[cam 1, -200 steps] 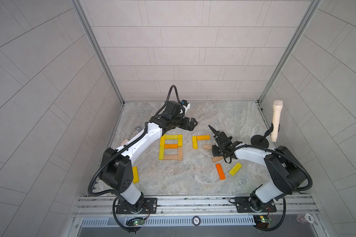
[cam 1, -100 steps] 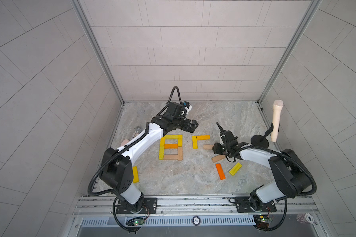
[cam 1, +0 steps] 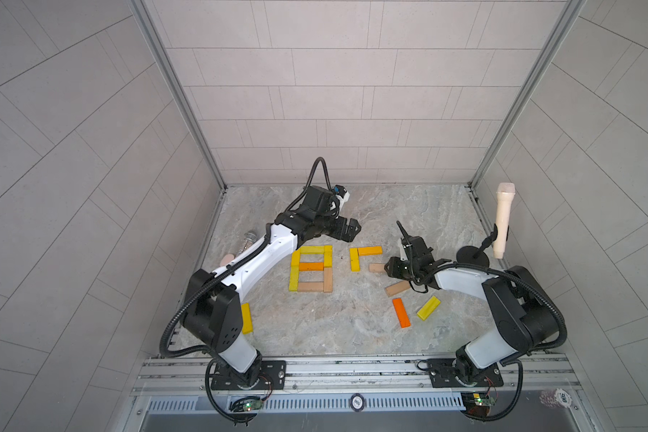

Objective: Assemble the number 8 with building blocks
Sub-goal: Assemble the building block at the center of the board.

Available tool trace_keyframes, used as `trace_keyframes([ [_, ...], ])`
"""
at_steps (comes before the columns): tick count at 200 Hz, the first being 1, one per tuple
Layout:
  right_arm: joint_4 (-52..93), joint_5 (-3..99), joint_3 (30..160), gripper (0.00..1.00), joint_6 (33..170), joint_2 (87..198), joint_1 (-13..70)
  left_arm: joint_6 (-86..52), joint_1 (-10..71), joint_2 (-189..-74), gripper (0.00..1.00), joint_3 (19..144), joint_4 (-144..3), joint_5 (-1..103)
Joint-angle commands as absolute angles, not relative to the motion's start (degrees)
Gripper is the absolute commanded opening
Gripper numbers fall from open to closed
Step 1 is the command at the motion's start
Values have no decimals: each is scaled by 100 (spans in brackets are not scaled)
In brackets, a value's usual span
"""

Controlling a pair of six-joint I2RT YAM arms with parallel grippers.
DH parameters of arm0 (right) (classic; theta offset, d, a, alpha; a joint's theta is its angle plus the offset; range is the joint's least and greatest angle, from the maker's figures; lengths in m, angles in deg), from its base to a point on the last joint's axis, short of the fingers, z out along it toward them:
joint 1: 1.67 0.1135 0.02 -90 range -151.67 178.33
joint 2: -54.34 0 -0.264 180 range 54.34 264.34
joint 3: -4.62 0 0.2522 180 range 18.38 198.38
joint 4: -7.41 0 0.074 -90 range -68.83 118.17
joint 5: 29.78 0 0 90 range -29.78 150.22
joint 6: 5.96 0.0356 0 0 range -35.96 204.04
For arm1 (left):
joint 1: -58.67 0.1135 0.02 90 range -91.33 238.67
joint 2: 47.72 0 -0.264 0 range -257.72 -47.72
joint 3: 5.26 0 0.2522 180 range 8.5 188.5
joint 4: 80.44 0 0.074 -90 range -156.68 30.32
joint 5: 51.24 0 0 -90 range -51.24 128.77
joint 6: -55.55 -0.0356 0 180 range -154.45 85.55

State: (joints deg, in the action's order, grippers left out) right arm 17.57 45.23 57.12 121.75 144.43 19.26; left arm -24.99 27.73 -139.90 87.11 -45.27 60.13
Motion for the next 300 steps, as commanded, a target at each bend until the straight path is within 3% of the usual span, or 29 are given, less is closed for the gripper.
trace_keyframes([
  [1,1788,4456,5758,43,12162,14672,1912,-2610,2764,-14025,100,8791,-4444,5997],
  [134,1769,4287,5859,42,11906,14821,2039,-2595,2761,-14064,100,8796,-4436,6020],
  [189,1628,4664,5944,50,12572,14950,2070,-2593,2761,-14080,100,8796,-4435,6021],
  [300,2455,5904,6448,48,12746,15258,2650,-2608,2752,-14058,100,8805,-4418,6004],
])
